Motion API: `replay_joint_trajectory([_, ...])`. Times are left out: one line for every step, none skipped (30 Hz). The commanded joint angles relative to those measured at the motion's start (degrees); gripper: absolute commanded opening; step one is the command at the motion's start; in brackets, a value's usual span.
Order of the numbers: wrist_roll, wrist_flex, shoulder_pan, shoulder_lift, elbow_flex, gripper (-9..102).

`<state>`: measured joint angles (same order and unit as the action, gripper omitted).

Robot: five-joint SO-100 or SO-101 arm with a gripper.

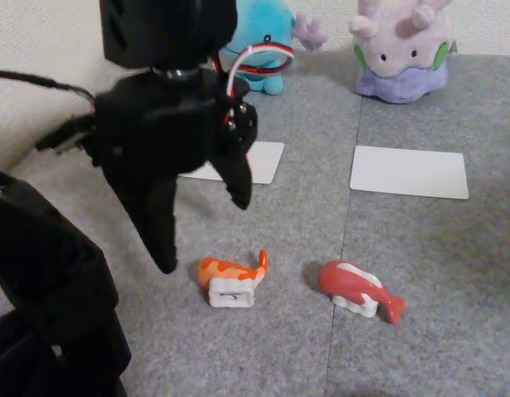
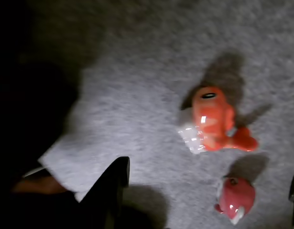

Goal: Wooper wants to eat egg sudhi, and Goomy wants to eat shrimp sushi

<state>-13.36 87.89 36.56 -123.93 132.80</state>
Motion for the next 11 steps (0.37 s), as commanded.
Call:
replay_joint_trajectory([-1.23, -6.59, 2.20, -2.20, 2.81, 38])
replay_joint_trajectory([-0.97, -8.61, 2.20, -2.02, 4.04, 38])
replay_joint_trajectory([-0.62, -10.28, 2.20, -1.76, 5.10, 38])
replay_joint_trajectory([-0.44, -11.51, 2.11, -1.23, 6.06, 38])
replay_joint_trajectory([-0.35, -12.39, 1.93, -0.70, 6.94, 38])
replay_joint_trajectory([-0.26, -13.01, 1.76, 0.00, 7.65, 38])
replay_joint_trajectory([-0.26, -13.62, 1.67, 0.79, 8.17, 38])
replay_joint_trajectory([-0.26, -14.06, 1.67, 1.76, 8.44, 38])
replay_joint_trajectory([-0.26, -14.59, 1.67, 2.64, 8.61, 38])
replay_joint_trajectory([-0.26, -15.21, 1.67, 3.60, 8.61, 38])
replay_joint_trajectory([-0.26, -15.64, 1.67, 4.66, 8.61, 38])
